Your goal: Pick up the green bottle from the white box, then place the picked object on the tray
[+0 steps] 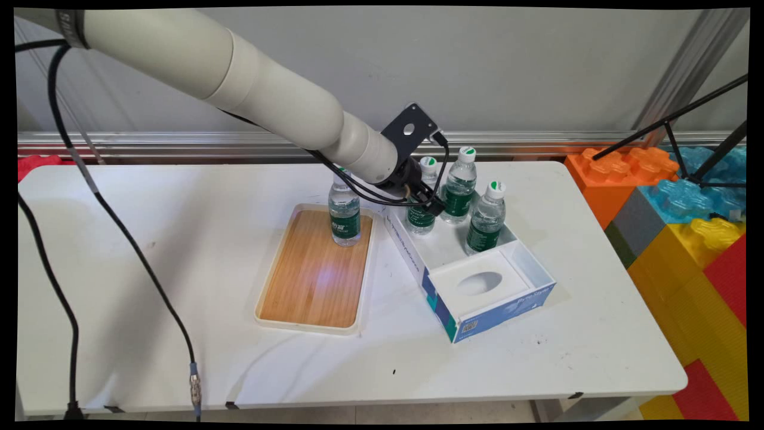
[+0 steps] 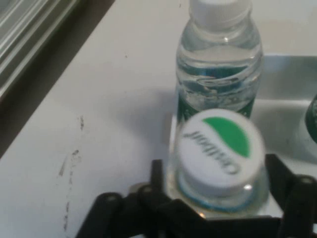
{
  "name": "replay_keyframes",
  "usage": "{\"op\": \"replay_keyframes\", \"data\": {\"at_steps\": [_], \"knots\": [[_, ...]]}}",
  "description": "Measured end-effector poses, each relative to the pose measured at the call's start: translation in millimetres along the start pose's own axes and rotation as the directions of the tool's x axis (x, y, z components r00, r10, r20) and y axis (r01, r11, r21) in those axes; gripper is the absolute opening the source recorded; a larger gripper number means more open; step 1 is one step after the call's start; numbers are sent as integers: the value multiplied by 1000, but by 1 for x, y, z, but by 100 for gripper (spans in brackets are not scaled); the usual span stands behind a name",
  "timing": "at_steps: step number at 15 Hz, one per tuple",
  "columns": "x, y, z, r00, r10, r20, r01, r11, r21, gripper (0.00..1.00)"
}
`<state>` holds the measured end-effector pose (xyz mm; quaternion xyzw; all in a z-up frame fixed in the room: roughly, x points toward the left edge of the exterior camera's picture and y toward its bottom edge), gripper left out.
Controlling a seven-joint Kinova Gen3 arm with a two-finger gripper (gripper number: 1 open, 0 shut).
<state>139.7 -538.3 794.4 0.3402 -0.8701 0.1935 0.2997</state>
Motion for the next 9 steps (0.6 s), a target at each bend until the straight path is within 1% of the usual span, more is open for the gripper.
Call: {"op": "replay_keyframes", "data": {"at_steps": [4, 7, 9], "knots": [[-1, -4, 0, 1000, 10, -2, -10, 1000, 8, 0], [0, -3, -7, 1000, -2, -2, 2, 1000, 2, 0], [6, -1, -18, 1000, -24, -8, 24, 1000, -4, 0]]}}
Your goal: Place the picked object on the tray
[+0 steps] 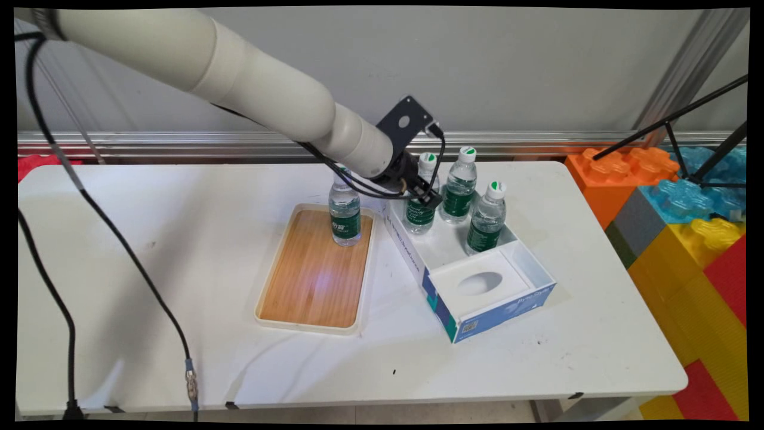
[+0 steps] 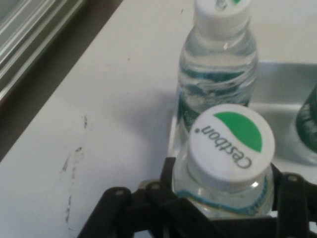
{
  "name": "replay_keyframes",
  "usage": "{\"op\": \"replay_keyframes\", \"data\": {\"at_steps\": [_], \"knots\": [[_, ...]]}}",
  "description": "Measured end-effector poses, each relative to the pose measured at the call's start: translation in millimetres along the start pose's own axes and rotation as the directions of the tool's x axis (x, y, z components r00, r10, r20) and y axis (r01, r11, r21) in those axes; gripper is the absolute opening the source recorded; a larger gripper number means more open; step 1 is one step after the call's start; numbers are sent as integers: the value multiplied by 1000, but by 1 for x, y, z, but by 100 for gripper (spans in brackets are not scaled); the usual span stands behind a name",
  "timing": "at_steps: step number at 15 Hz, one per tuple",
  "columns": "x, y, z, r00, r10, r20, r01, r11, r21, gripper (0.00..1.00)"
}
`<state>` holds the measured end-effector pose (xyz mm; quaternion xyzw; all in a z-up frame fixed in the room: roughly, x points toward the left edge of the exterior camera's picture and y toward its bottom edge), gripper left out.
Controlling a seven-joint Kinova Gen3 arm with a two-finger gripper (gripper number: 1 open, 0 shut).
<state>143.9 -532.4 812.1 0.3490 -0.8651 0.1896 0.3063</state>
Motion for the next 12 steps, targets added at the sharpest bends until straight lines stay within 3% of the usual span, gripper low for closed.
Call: {"op": "replay_keyframes", "data": {"at_steps": [6, 10, 12], "knots": [[40, -3, -70, 998, -65, -21, 64, 997, -38, 0], [49, -11, -124, 996, -84, 25, 85, 995, -47, 0], [50, -9, -158, 995, -82, 50, 86, 994, -74, 0]]}}
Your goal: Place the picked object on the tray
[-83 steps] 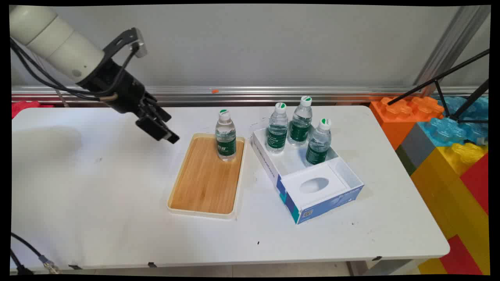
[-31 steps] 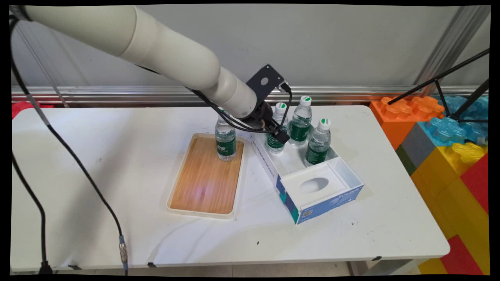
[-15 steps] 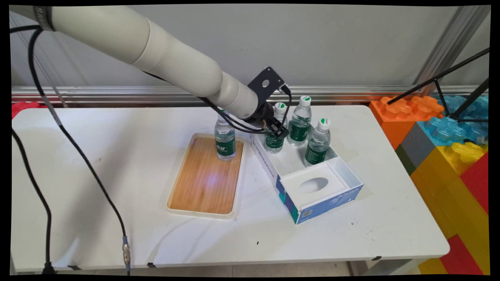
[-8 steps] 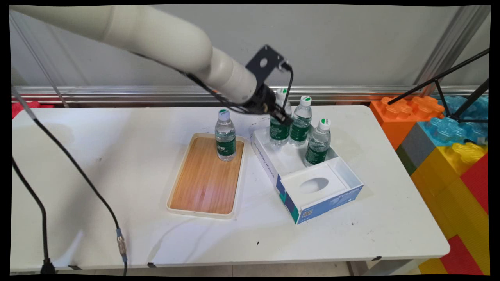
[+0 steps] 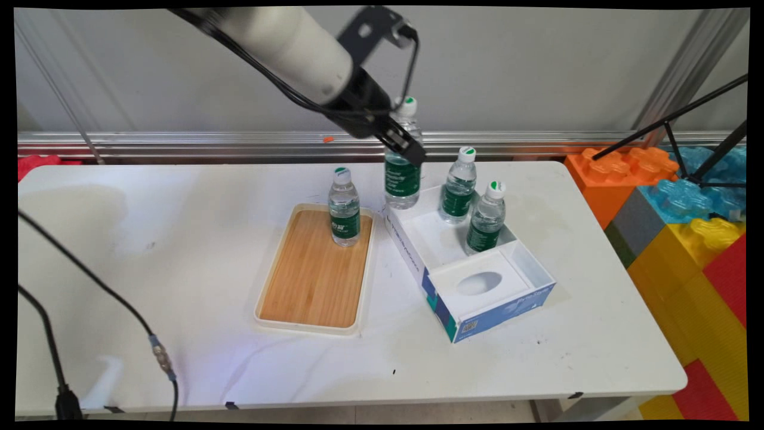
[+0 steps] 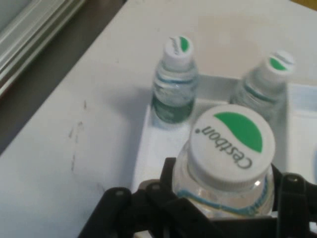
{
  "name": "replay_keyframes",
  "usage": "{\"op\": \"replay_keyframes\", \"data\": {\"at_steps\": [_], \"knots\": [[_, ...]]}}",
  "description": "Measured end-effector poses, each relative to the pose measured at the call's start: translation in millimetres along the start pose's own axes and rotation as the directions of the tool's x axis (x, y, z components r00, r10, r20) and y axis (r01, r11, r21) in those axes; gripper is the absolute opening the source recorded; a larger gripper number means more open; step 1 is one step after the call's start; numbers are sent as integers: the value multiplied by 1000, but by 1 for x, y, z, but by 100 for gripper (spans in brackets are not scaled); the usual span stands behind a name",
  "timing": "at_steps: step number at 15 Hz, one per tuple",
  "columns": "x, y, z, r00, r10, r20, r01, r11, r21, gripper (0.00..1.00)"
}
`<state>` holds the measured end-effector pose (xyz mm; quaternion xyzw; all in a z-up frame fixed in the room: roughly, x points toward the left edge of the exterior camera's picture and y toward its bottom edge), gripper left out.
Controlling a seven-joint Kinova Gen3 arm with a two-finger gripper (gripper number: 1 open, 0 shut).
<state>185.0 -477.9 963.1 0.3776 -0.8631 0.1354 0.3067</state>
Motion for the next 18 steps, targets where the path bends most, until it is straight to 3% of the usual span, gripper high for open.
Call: {"op": "replay_keyframes", "data": {"at_steps": [2, 5, 8, 14, 18], "knots": [[-6, 2, -28, 1000, -1, 28, 1, 1000, -16, 0], [-25, -4, -64, 994, -10, 105, 8, 1000, 18, 0], [-52, -20, -105, 989, 56, 139, -60, 998, 23, 0], [-115, -70, -142, 984, 135, 117, -135, 991, -5, 0], [-157, -102, -141, 983, 171, 71, -169, 985, -31, 0]]}}
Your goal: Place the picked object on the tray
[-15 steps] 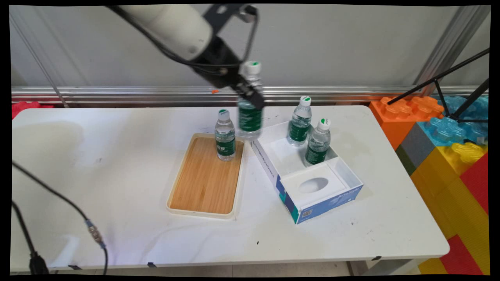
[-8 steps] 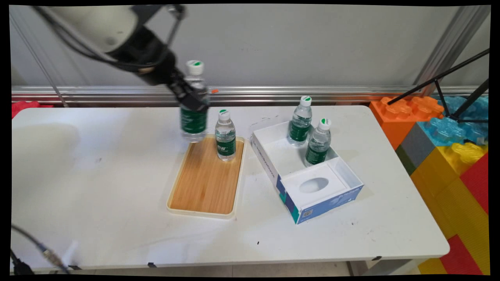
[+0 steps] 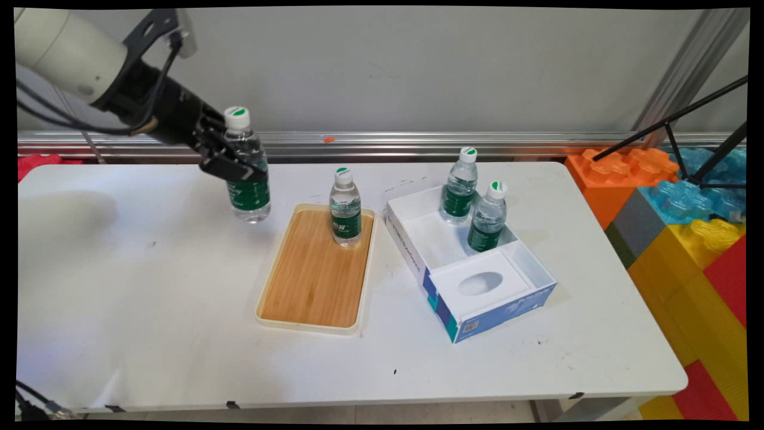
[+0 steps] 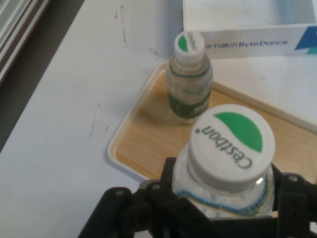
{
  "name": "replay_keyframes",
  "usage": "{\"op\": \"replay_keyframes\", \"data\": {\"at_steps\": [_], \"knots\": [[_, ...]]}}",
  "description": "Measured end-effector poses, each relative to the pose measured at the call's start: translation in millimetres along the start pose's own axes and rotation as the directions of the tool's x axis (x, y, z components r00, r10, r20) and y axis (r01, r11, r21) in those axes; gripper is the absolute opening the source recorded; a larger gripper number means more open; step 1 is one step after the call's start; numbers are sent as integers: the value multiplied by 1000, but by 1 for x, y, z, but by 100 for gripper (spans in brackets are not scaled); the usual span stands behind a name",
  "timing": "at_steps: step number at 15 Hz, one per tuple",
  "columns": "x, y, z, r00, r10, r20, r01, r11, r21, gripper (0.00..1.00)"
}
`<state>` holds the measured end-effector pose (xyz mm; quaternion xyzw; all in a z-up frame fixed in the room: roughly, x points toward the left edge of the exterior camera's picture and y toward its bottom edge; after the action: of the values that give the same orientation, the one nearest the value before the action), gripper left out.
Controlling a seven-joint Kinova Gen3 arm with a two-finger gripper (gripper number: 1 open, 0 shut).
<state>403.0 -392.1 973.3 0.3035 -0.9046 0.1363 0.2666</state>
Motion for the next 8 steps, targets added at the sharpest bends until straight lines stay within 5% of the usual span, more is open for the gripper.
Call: {"op": "replay_keyframes", "data": {"at_steps": [8], "knots": [[-43, -37, 51, 990, 88, -111, -93, 995, -47, 0]]}}
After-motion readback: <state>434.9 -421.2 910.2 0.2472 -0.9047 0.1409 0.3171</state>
